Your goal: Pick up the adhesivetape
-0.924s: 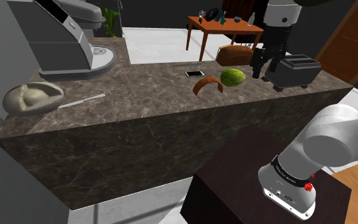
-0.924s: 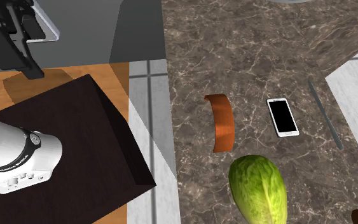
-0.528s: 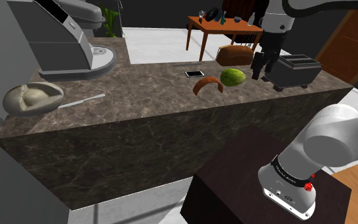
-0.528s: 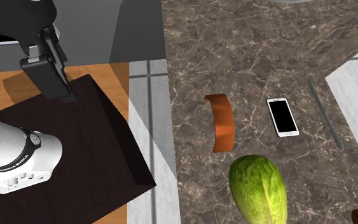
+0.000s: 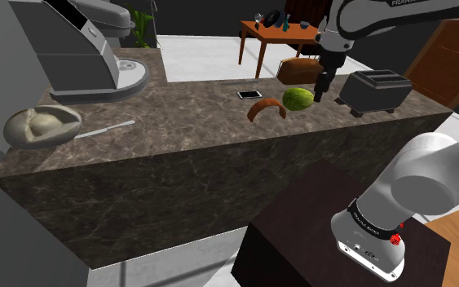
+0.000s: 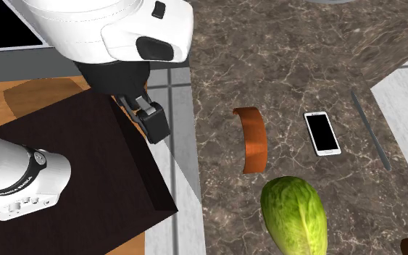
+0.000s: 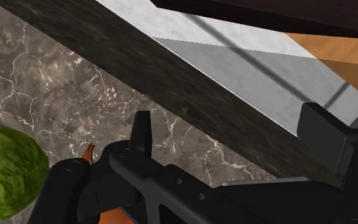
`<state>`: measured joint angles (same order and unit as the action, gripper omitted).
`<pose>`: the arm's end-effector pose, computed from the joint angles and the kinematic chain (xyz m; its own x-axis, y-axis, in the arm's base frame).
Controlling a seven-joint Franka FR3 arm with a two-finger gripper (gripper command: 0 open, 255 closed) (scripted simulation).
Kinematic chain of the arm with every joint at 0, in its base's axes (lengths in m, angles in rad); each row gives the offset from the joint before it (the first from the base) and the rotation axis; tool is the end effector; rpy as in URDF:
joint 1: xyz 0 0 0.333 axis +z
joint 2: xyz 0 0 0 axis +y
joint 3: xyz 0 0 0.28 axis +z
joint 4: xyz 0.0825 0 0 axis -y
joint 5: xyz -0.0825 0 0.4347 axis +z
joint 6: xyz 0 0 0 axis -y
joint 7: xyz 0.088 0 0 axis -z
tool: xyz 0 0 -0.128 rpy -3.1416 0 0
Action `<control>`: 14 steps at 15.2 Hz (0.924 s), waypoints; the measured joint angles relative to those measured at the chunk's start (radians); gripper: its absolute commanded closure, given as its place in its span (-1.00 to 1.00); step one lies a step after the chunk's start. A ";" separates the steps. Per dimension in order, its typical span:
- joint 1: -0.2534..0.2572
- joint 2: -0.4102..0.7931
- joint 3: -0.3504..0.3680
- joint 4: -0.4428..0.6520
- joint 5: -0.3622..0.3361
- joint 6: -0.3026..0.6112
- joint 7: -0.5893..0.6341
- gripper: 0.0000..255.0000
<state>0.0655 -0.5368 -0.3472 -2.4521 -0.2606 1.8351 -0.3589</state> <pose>0.4242 -0.1408 0.3978 0.9708 0.2085 -0.1189 0.2132 -0.9766 0.0284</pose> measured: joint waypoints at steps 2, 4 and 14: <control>0.017 0.062 -0.043 0.021 -0.003 0.058 -0.089 -1.00; 0.036 0.143 -0.094 0.050 0.004 0.124 -0.187 -1.00; 0.109 0.559 -0.230 0.283 0.227 0.330 -0.717 -1.00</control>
<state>0.1742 0.0220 -0.5776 -2.1694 -0.0332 2.1647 -1.0761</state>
